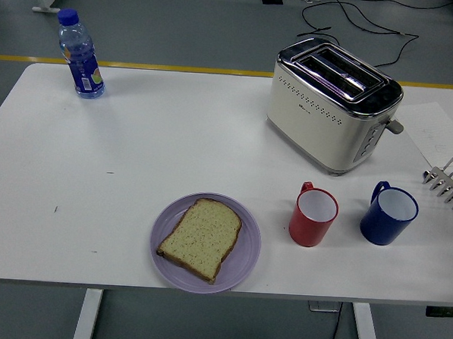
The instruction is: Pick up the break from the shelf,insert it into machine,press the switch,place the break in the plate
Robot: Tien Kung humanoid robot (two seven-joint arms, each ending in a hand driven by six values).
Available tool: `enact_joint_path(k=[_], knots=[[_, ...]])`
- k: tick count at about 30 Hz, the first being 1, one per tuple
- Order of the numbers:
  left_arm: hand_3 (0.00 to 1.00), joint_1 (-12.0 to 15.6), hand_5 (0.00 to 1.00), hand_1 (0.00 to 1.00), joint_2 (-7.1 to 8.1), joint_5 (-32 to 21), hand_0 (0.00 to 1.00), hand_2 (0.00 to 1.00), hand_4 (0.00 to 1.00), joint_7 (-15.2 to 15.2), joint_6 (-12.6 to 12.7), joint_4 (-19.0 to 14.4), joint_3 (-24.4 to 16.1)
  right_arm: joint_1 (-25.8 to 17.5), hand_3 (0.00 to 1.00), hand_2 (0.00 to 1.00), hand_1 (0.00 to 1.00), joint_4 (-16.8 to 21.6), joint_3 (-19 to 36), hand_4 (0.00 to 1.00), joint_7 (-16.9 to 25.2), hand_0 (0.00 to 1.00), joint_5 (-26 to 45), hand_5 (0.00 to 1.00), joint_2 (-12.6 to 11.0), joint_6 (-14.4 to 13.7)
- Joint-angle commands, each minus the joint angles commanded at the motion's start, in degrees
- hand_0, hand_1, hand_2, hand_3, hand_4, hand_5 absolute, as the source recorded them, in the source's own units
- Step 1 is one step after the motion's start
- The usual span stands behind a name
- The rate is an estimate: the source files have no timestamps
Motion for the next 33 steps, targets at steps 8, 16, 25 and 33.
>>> enact_joint_path(k=[8, 16, 25, 33], knots=[[0.600, -0.02, 0.977, 0.568, -0.02, 0.20, 0.650, 0.597, 0.301, 0.02, 0.00, 0.00, -0.09, -0.55, 0.646, 0.712, 0.685, -0.04, 0.76, 0.500, -0.91, 0.733, 0.41, 0.288, 0.09, -1.43], [0.600, 0.23, 0.978, 0.568, -0.08, 1.17, 0.650, 0.597, 0.301, 0.14, -0.07, 0.00, -0.69, -1.07, 0.632, 0.702, 0.669, -0.13, 1.02, 0.484, -1.12, 0.723, 1.23, 0.292, 0.22, -2.36], [0.600, 0.64, 0.978, 0.568, -0.14, 2.28, 0.650, 0.597, 0.301, 0.21, -0.29, 0.00, -1.15, -1.64, 0.630, 0.698, 0.665, -0.26, 1.00, 0.485, -1.16, 0.726, 1.70, 0.293, 0.08, -2.43], [0.600, 0.95, 0.979, 0.568, -0.25, 2.99, 0.650, 0.597, 0.300, 0.22, -0.45, 0.00, -1.42, -2.13, 0.629, 0.698, 0.664, -0.33, 1.11, 0.480, -0.93, 0.724, 2.36, 0.289, 0.02, -2.23]])
